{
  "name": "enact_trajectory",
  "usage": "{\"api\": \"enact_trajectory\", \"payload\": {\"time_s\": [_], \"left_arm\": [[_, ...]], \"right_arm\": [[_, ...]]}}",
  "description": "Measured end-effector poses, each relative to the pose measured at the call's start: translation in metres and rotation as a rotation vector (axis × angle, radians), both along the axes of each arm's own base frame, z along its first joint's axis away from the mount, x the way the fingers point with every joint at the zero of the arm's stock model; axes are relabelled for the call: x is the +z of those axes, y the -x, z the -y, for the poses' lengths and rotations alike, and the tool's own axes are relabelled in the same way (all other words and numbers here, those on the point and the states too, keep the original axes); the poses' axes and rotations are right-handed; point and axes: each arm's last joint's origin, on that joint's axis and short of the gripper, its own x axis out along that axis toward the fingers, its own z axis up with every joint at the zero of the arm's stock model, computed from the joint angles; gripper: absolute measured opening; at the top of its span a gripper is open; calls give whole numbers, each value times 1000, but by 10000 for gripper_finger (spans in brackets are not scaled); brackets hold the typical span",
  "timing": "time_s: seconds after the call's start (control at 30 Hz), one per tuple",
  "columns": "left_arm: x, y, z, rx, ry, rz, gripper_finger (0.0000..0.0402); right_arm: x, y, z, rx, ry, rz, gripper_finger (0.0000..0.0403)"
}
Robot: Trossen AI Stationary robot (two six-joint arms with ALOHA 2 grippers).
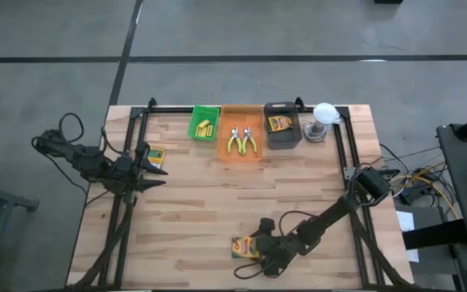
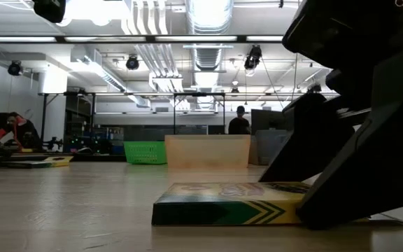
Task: Pick & Place School Supplies
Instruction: Put the yellow crayon box into the black bin
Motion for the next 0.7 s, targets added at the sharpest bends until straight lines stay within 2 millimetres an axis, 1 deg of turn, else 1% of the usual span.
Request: {"api": "enact_trajectory", "payload": {"time_s": [0.37, 0.7], "left_arm": [[0, 0, 0, 0, -1, -2, 124], [0, 0, 0, 0, -1, -3, 124]], "right_arm": [[0, 0, 0, 12, 5, -6, 364], [0, 0, 0, 20, 8, -10, 322]]}}
